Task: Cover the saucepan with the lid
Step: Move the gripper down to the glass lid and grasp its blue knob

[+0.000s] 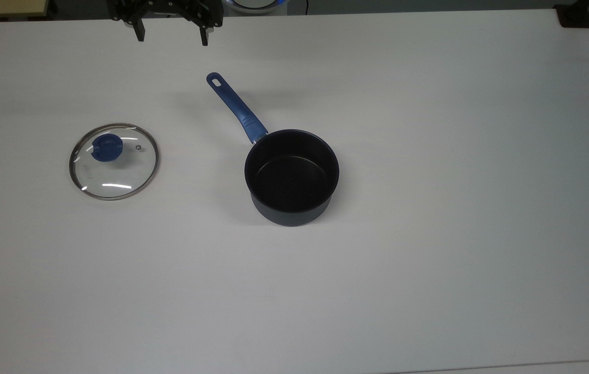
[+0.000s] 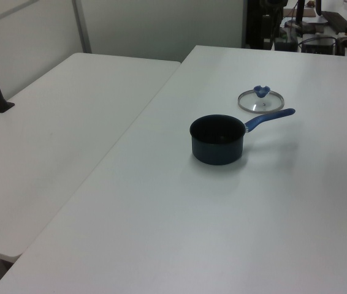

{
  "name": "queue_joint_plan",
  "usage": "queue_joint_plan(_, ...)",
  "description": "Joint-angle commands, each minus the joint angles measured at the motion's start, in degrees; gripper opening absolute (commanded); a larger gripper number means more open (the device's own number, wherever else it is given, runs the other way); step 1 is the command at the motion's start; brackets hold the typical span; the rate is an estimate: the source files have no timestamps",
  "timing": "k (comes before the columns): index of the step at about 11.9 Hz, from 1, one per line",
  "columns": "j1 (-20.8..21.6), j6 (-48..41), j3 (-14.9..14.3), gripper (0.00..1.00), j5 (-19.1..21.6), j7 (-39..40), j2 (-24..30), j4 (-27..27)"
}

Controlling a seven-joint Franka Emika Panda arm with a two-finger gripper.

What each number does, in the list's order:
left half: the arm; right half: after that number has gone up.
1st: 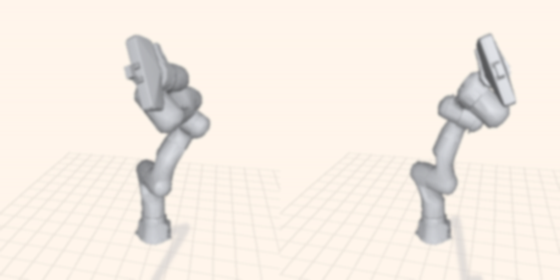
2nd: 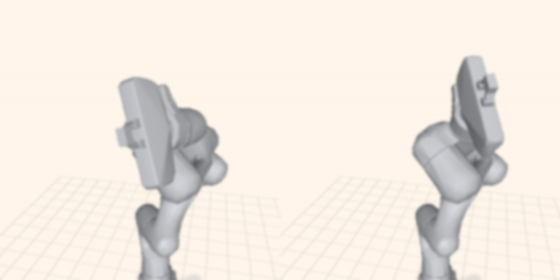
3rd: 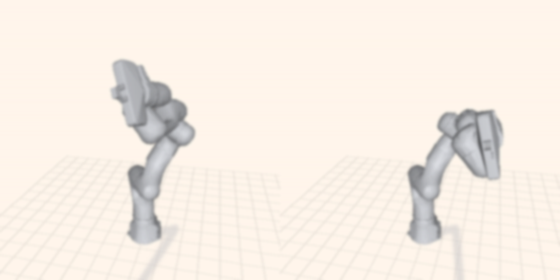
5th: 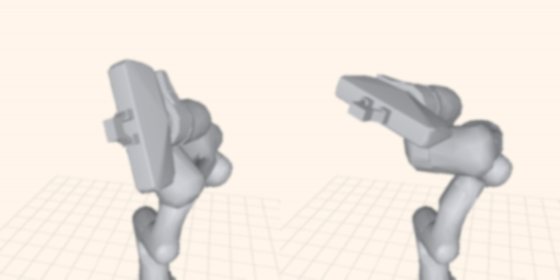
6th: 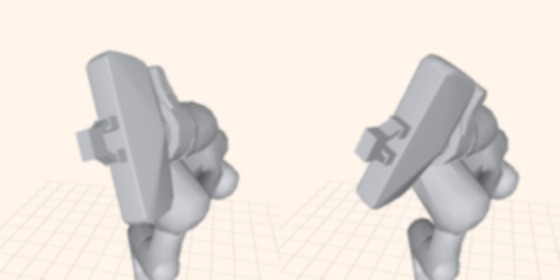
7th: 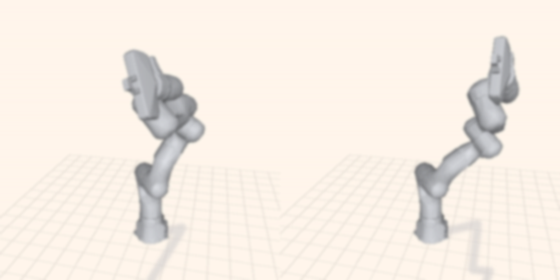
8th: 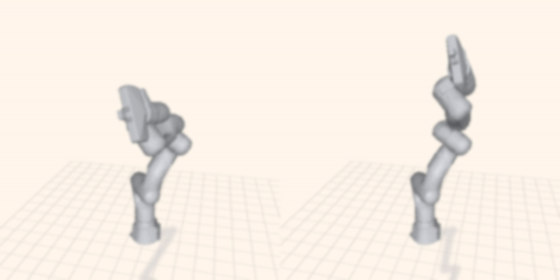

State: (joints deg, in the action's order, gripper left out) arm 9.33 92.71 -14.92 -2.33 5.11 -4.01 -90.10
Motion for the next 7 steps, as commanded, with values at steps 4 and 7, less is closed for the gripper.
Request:
queue_joint_plan(4, -0.54, 0.46, -0.72, 1.00, -0.83, -0.54, 0.93, 0.01)
queue_joint_plan(7, -1.76, 0.81, -0.81, 1.00, -0.74, -0.36, 0.67, 0.10)
